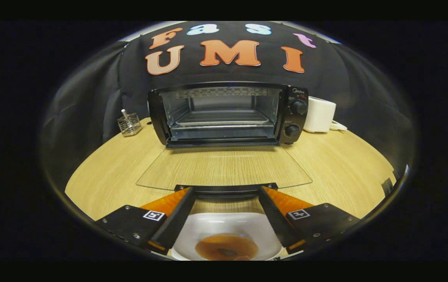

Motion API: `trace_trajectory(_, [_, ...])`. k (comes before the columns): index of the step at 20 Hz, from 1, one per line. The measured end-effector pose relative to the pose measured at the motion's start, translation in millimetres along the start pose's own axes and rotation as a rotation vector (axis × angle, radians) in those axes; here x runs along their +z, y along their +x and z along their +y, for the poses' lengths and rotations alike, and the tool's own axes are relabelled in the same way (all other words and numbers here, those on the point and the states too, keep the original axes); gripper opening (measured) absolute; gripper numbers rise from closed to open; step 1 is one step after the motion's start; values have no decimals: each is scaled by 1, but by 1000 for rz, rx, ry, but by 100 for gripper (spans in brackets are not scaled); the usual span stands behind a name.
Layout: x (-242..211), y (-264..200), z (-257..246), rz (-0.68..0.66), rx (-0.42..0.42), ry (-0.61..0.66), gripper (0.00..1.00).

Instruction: Open the toaster oven, put the food inside, and close the toaster oven door.

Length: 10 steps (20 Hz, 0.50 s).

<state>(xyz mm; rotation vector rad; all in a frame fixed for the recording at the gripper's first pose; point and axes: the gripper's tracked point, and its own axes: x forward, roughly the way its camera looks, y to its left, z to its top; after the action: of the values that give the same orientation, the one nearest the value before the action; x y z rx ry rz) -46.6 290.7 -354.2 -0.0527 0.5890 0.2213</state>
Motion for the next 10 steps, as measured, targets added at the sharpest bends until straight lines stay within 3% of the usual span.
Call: trace_trajectory(10, [-2,-2,-3,27,2,-9,98])
